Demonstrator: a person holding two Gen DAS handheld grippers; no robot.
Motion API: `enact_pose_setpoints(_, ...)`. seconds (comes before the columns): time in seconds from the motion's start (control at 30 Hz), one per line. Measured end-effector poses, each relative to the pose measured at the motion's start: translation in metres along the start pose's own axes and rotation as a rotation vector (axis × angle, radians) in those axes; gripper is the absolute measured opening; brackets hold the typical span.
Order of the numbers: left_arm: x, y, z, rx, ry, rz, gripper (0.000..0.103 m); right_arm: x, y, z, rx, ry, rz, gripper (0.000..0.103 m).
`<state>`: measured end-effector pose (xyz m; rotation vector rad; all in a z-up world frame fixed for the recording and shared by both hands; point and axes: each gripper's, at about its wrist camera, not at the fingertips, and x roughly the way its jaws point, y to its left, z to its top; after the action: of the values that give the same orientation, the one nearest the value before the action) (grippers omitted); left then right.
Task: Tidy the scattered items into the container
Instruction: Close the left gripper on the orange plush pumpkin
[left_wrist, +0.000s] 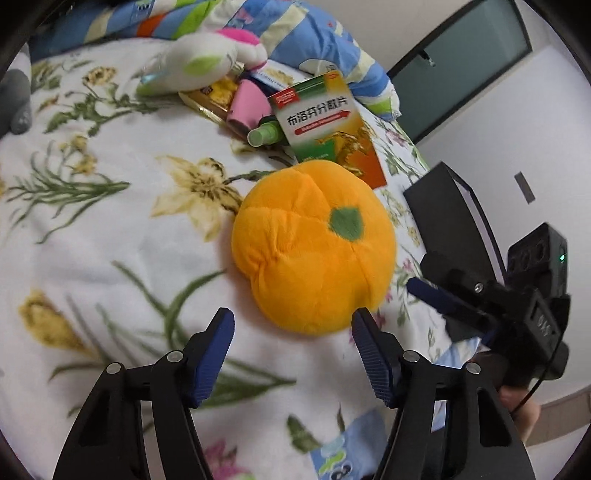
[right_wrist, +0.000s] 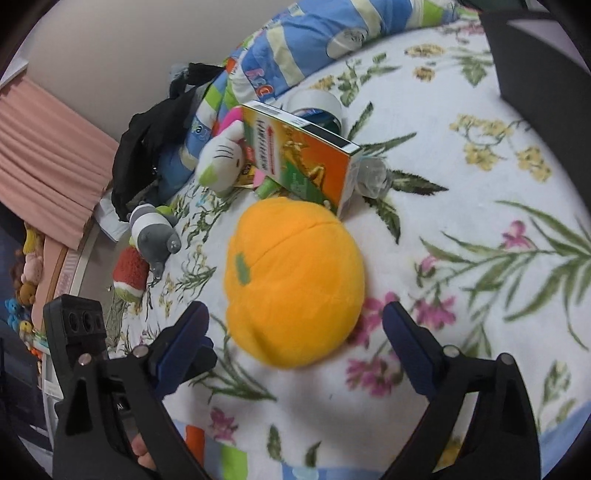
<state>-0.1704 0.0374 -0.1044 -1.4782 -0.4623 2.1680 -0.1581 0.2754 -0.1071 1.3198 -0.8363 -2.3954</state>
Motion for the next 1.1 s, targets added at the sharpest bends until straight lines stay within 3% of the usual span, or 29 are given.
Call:
enact_pose_setpoints(0.13,0.021,0.016,0.016,-0.097,0.027,-0.097,0.067,0.022,-0.013,0.012,0.024,0.024,0.033,0.095)
enact_pose_setpoints(0.4,0.053,0.026,0.041,-0.166,0.041,-0.154,0.067,0.068,-0.020,0.025,0.035,0.082,0.082,0.094)
enact_pose_setpoints(0.67,0.073,0.032,0.043,-0.219,0.065,-0.243,0.073,0.091,-0.034,0.034,0.136,0.074,0.153,0.085)
enact_pose_setpoints(0.8,0.062,0.021,0.042,-0.190,0.024,-0.239,0.070,0.080,-0.030,0.033,0.120,0.050,0.159,0.077)
enact_pose_setpoints(1.1,0.000,-0.037,0.036,-0.057,-0.051,-0.238,0.069,0.007,0.000,0.032,0.069,-0.059,0.211,0.076)
